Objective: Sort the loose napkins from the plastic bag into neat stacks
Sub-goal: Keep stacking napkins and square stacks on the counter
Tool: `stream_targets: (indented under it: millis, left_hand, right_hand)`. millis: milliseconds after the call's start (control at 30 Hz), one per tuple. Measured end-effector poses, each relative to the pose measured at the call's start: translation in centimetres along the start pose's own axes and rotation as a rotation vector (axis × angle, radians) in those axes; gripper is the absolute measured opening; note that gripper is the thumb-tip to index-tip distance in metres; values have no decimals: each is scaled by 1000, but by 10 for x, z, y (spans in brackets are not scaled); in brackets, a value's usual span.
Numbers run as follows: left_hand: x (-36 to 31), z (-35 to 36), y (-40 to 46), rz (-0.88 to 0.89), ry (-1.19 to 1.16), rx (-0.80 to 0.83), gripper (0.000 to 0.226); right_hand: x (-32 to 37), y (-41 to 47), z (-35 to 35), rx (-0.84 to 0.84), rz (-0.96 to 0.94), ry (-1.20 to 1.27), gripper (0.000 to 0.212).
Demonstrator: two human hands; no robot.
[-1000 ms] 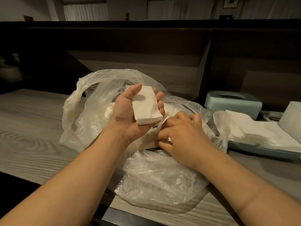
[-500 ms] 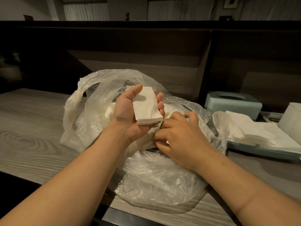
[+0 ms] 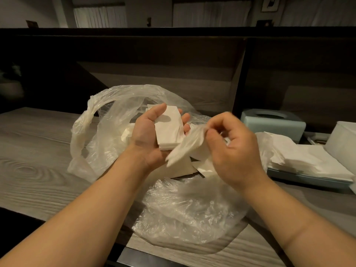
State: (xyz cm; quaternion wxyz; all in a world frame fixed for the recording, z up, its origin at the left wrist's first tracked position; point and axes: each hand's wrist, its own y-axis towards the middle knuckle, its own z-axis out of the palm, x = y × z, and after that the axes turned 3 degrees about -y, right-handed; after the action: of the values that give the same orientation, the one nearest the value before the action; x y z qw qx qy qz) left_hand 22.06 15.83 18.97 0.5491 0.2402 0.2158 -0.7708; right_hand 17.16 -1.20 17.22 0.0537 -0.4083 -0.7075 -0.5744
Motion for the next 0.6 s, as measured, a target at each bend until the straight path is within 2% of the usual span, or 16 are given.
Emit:
stream_targets:
  millis: [67, 133, 233, 400, 600]
  left_hand:
    - [1, 1, 0, 19, 42, -12, 44]
    - [2, 2, 0, 12, 96, -2, 44]
    - [5, 2, -1, -53, 204, 44, 44]
    - [11, 2, -4, -138, 399, 183, 34]
    - [9, 2, -5, -159, 383, 146, 38]
  right_hand:
    - [3, 5, -2, -45, 205, 178, 13]
    - [2, 10, -3, -75, 370, 245, 10]
    - [-2, 12, -3, -36, 525, 338, 13]
    - [-3, 6, 0, 124, 502, 272, 5]
    - [-2, 8, -4, 195, 447, 140, 6]
